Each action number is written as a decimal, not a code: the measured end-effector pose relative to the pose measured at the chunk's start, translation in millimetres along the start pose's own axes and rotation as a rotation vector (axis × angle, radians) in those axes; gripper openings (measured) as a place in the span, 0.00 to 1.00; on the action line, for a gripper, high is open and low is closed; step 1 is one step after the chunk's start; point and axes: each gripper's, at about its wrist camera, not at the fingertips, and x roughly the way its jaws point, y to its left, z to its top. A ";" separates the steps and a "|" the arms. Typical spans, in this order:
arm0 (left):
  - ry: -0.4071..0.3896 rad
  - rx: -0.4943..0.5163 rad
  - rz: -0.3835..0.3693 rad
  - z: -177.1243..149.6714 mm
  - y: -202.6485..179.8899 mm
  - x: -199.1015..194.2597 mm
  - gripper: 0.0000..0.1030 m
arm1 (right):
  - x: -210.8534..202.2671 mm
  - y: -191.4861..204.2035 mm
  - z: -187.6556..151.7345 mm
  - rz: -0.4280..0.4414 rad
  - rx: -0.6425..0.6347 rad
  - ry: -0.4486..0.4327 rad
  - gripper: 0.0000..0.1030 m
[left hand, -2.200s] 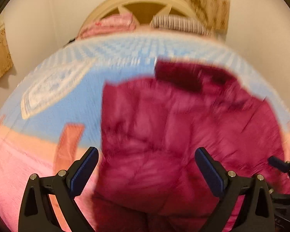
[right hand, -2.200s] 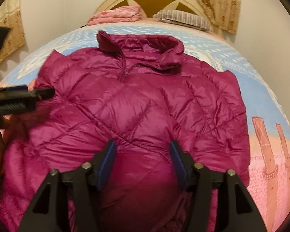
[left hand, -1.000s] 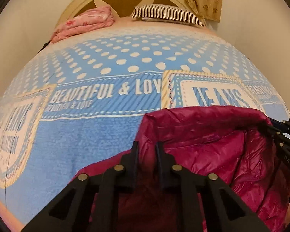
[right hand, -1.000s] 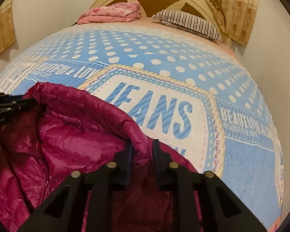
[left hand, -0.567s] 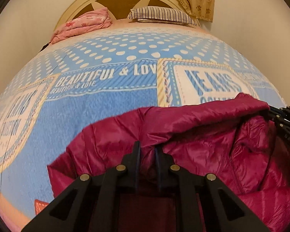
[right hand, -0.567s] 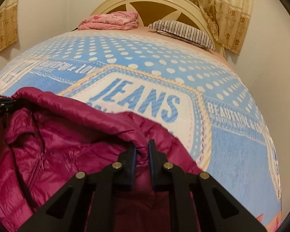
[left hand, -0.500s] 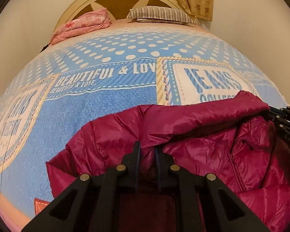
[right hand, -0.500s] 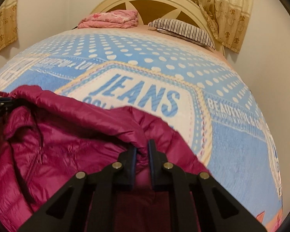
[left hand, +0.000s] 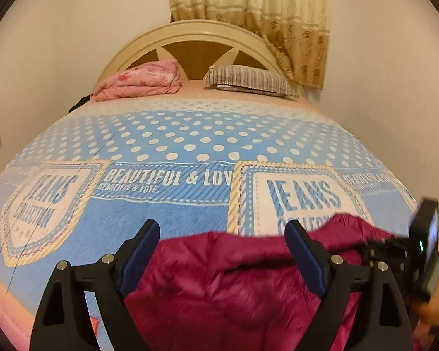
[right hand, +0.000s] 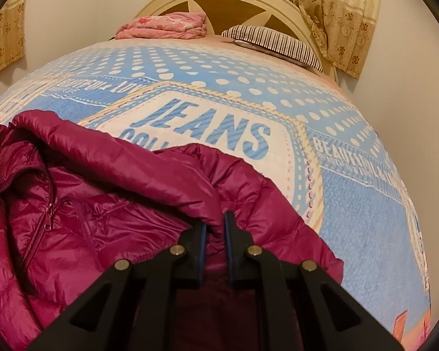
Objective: Fold large clothes
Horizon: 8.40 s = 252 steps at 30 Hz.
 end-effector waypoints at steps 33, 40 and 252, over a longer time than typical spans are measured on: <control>0.148 -0.015 -0.081 -30.1 -39.7 64.6 0.85 | 0.2 18.5 45.6 0.161 0.177 -0.028 0.58; 0.219 -0.011 -0.045 -56.0 -40.0 93.3 0.85 | 10.3 21.8 23.5 0.147 0.160 -0.004 0.58; -0.225 0.065 0.297 -136.1 -9.0 -203.6 0.94 | -212.1 1.0 -79.2 0.038 0.487 -0.295 0.77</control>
